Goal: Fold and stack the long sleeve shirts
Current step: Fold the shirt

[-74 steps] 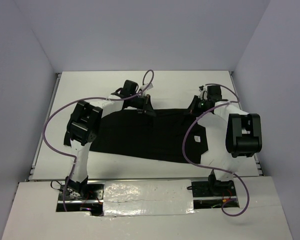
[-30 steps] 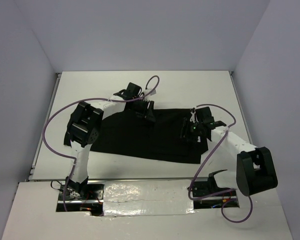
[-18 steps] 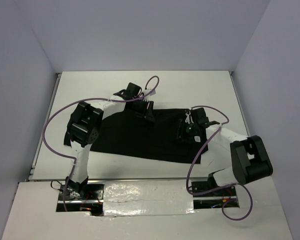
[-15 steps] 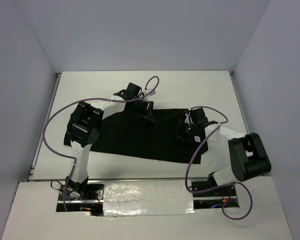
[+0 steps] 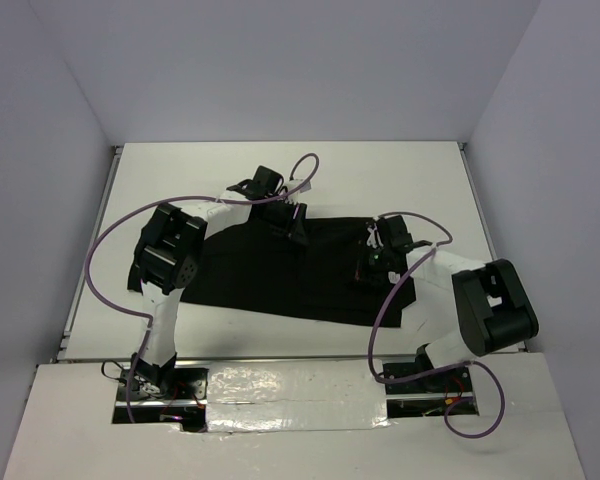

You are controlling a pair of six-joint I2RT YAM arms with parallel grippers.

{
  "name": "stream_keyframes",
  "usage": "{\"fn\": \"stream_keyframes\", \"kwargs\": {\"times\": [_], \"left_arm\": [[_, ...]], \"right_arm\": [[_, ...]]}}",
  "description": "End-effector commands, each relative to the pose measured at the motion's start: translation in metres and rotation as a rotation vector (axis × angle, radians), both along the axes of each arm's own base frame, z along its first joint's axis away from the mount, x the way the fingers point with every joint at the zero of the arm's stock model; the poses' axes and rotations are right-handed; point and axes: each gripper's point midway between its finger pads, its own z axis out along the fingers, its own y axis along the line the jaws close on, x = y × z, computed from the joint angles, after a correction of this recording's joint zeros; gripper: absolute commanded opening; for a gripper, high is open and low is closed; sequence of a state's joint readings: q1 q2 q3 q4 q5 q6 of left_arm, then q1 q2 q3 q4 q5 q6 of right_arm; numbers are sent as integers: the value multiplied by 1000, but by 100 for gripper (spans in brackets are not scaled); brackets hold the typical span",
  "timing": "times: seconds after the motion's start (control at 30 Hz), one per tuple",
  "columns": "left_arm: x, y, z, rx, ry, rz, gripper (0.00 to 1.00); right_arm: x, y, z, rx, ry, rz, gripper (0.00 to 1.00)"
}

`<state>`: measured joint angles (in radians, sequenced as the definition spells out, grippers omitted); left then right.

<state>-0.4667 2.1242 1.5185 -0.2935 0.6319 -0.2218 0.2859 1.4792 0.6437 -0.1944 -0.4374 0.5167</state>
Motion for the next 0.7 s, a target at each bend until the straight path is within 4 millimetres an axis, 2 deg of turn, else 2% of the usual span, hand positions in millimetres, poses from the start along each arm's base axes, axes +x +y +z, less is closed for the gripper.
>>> {"fn": "stream_keyframes", "kwargs": {"times": [0.0, 0.2, 0.37, 0.57, 0.67], "left_arm": [[7, -6, 35, -34, -88, -24, 52], [9, -6, 34, -32, -86, -21, 52], [15, -8, 39, -38, -102, -23, 52], [20, -12, 48, -54, -121, -31, 53], [23, -14, 49, -60, -124, -26, 54]], "right_arm": [[12, 1, 22, -21, -81, 24, 0], [-2, -8, 35, -60, -67, 49, 0], [-12, -15, 38, -97, -39, 70, 0], [-15, -44, 34, -141, -1, 9, 0], [-17, -51, 33, -161, -8, -2, 0]]}}
